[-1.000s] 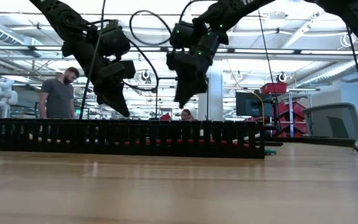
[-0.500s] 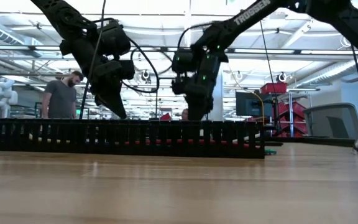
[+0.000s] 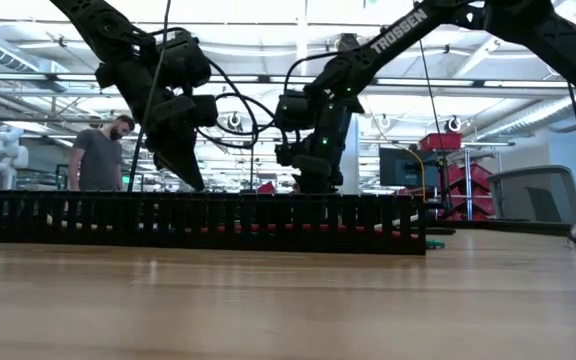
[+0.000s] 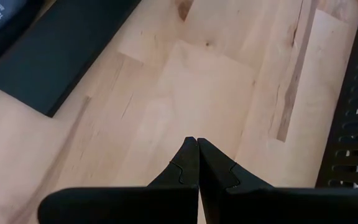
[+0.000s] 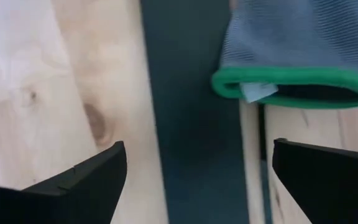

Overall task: Ziptie cables
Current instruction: Close the black cable duct

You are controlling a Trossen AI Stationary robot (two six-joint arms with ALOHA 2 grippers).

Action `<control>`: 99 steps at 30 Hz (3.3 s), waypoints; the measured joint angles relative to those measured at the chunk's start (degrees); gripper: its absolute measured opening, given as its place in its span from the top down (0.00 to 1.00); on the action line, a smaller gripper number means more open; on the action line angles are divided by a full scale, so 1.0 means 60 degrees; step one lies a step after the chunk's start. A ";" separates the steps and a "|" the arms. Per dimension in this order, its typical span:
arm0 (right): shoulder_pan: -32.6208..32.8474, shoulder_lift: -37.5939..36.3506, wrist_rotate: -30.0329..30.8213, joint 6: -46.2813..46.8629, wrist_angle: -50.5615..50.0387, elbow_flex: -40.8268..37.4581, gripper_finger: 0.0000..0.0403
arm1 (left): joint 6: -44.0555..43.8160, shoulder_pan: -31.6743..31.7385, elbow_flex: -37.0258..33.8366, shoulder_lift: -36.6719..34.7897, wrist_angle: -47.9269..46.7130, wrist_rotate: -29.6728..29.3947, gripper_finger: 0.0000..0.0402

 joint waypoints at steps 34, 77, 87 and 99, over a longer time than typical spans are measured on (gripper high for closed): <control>0.0131 0.0645 -0.0604 0.0403 -0.0074 0.0029 0.44 | -0.0011 -0.0047 0.0000 0.0000 -0.0069 -0.0004 1.00; 0.0174 0.0652 -0.0810 0.0813 -0.0231 0.0004 0.45 | -0.0011 -0.0047 0.0000 0.0000 -0.0236 0.0000 1.00; 0.0174 0.0652 -0.0814 0.0798 -0.0216 0.0004 0.45 | -0.0004 -0.0044 0.0000 0.0000 -0.0232 0.0000 1.00; 0.0174 0.0648 -0.0817 0.0782 -0.0209 0.0004 0.45 | -0.0049 -0.0044 0.0000 0.0000 -0.0242 -0.0003 1.00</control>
